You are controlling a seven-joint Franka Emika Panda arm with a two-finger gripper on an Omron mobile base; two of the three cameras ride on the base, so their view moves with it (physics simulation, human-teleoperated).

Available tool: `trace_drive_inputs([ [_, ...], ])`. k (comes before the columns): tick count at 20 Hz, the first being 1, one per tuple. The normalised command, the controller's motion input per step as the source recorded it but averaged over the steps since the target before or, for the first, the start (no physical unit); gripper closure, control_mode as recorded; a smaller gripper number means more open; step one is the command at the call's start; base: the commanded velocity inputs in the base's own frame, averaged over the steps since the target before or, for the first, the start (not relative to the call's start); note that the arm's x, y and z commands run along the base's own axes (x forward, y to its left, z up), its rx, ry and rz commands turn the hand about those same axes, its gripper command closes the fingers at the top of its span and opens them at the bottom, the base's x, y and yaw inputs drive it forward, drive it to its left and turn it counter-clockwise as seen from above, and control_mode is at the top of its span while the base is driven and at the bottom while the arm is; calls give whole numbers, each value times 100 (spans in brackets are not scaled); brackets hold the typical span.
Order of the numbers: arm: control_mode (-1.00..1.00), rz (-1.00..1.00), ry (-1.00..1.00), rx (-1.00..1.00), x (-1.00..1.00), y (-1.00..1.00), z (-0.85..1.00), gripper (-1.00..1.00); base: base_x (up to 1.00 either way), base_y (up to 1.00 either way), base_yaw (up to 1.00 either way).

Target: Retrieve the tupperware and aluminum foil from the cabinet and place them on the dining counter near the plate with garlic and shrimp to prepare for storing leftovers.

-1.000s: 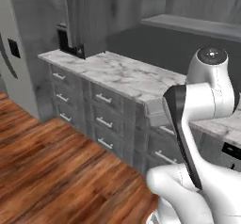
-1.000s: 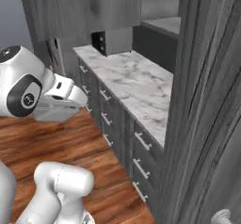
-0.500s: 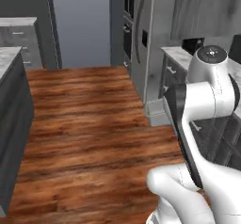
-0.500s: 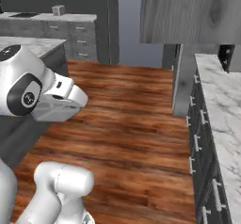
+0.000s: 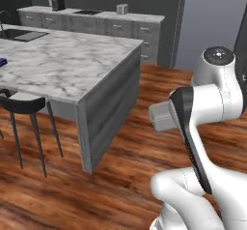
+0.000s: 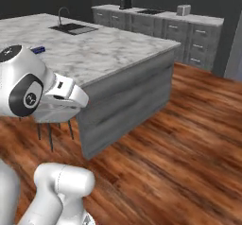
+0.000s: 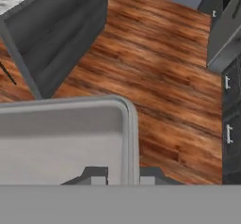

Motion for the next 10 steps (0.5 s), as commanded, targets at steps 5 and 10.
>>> trace_drive_inputs([
  [5,100,0,0,0,0,0,0,100,61,100,45],
  [10,100,0,0,0,0,0,0,100,97,100,5],
])
